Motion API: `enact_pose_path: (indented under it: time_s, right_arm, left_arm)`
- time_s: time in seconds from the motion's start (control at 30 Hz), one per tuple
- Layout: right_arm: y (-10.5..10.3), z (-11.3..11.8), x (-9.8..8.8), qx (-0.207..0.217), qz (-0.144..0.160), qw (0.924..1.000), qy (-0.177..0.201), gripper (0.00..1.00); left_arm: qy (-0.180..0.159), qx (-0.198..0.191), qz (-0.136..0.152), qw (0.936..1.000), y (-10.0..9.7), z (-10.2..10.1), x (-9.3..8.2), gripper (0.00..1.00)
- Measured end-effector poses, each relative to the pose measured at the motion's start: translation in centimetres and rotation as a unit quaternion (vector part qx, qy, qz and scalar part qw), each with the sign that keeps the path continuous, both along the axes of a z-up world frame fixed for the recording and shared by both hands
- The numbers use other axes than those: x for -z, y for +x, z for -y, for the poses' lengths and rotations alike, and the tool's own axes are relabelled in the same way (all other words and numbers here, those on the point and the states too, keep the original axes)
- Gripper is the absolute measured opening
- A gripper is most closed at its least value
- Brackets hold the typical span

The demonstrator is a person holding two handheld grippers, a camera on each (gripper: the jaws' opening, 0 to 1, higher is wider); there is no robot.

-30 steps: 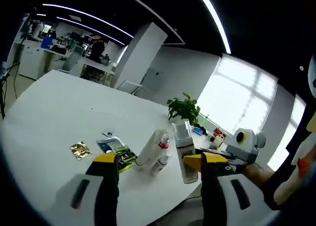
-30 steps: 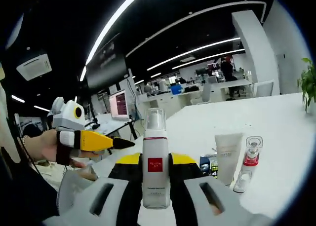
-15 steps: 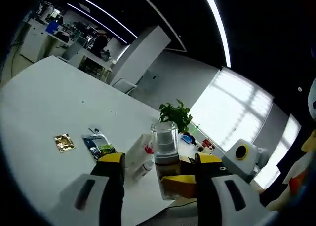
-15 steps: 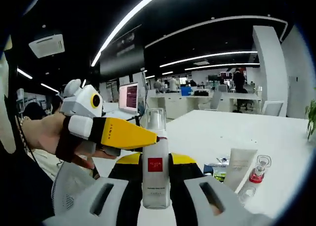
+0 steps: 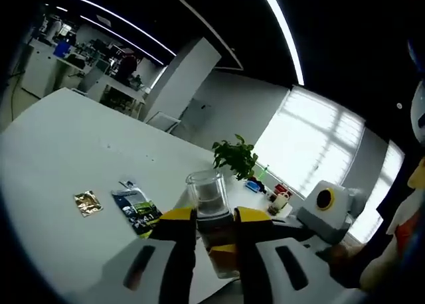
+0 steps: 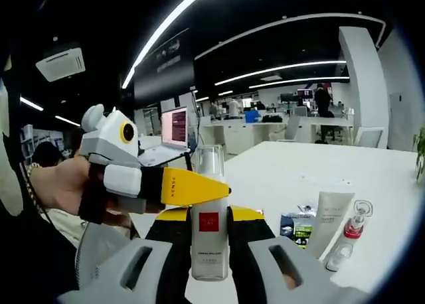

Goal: Arrange the skincare products in the storage area until every visible bottle or jar stands upright without overlapping.

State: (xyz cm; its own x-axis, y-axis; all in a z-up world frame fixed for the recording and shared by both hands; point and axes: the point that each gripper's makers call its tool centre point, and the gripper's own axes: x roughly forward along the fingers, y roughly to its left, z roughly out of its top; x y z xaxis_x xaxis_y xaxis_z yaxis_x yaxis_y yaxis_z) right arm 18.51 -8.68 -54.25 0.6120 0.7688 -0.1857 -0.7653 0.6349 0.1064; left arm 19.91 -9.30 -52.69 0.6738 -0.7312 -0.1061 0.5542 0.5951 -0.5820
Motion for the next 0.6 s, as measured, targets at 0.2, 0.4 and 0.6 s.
enact_pose_path:
  time_s: [0.2, 0.4, 0.6]
  right_arm:
    - [-0.4, 0.0, -1.5, -0.016, -0.005, 0.9982, 0.058, 0.22]
    - [-1.0, -0.4, -2.6, -0.056, -0.018, 0.994, 0.092, 0.23]
    - [-3.0, -1.0, -4.4, -0.148, -0.018, 0.9823, 0.114, 0.25]
  left_arm:
    - [-0.04, 0.025, 0.001, 0.9989, -0.2, -0.2, -1.4, 0.15]
    - [-0.045, 0.063, 0.032, 0.9965, -0.9, -0.3, -2.7, 0.14]
    - [-0.028, 0.145, 0.103, 0.9838, -3.2, 0.5, -5.4, 0.14]
